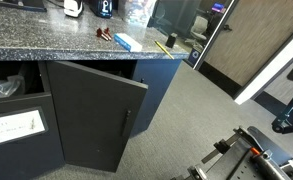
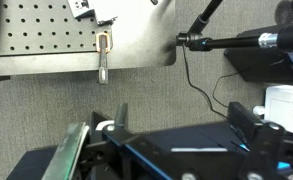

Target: Move the white and blue box to the left.

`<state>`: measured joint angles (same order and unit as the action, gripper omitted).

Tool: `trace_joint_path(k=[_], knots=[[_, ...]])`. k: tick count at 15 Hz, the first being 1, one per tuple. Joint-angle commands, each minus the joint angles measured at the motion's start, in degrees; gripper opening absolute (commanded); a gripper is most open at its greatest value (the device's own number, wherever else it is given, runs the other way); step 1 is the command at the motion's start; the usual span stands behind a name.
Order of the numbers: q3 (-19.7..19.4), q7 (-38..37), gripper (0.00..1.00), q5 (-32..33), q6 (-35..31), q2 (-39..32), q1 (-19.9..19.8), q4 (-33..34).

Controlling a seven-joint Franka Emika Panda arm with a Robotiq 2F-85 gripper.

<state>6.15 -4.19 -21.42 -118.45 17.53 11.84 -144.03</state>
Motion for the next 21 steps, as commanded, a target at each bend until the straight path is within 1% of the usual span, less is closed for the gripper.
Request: trace_joint_path(k=[1,4,6,10,15,21], knots=[[-0.60,1.07,1.00,1.53,-1.09,-4.52,-2.63,3.27],[-2.02,4.32,1.00,5.06,-3.13,-11.49,-5.38,8.84],[-3.01,6.09,1.00,8.22,-4.80,-18.02,-7.09,14.56],[-4.23,6.98,1.00,13.75,-6.80,-30.91,-9.34,26.89],[-5.23,6.46,1.00,19.40,-6.38,-45.85,-9.78,44.45],[-6.23,5.78,1.00,22.04,-5.14,-60.90,-9.67,64.21]])
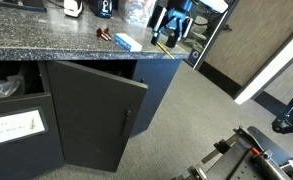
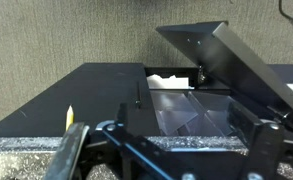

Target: Move the white and blue box to the left.

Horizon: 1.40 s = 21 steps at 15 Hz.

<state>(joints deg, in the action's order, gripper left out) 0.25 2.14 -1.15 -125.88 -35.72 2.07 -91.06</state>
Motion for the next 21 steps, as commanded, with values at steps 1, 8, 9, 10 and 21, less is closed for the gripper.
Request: trace_joint_path(k=[1,8,9,10,21], knots=[[-0.47,-0.86,1.00,1.91,2.39,-10.04,0.24,14.34],[0.48,-1.31,1.00,1.10,5.83,-23.72,1.15,34.25],[0.59,-1.38,1.00,1.06,6.91,-25.15,1.38,36.88],[0.73,-1.42,1.00,0.97,8.20,-26.42,1.63,39.50],[0.07,-2.64,0.74,1.79,15.31,-37.24,4.36,55.83]])
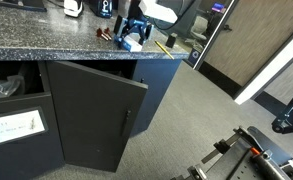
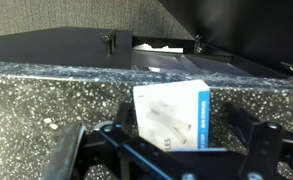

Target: Move the white and blue box to the left.

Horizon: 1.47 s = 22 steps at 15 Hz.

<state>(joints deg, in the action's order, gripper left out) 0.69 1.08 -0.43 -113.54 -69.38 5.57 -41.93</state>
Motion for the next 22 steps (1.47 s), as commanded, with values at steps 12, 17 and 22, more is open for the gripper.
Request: trace_joint_path(k=[12,17,22], knots=[[-2.71,-4.16,0.33,1.64,8.50,0.46,7.48,13.17],[-0.30,-4.53,0.33,1.66,11.48,-3.02,12.22,19.74],[0.98,-4.19,0.33,1.42,9.32,-4.27,13.63,16.66]])
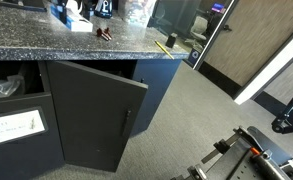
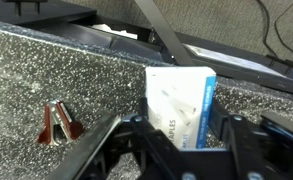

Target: Move the white and blue box to the left.

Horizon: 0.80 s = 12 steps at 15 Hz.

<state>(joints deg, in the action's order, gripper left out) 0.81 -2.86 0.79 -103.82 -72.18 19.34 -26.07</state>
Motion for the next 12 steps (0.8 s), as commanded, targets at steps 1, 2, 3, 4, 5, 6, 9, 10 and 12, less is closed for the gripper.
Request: trace_joint_path(k=[1,2,3,4,5,6,9,10,12], knots=[[0.72,-0.22,0.33,0.41,-0.27,-2.58,-0.14,1.63],[0.53,-0.23,0.33,0.58,-0.24,-3.38,-0.20,2.02],[0.41,-0.25,0.33,0.67,-0.32,-4.01,-0.32,2.04],[0.22,-0.35,0.33,0.80,-0.45,-4.58,-0.50,2.01],[0.13,-0.46,0.33,0.83,-0.50,-5.09,-0.69,2.00],[-0.09,-0.70,0.33,0.94,-0.59,-5.66,-0.86,2.05],[-0.82,-1.06,0.33,1.55,-2.30,-5.49,-1.10,0.58],[-1.05,-1.21,0.33,1.68,-2.48,-5.58,-1.18,0.76],[-1.63,-1.57,0.33,1.99,-2.98,-5.60,-1.23,0.91]])
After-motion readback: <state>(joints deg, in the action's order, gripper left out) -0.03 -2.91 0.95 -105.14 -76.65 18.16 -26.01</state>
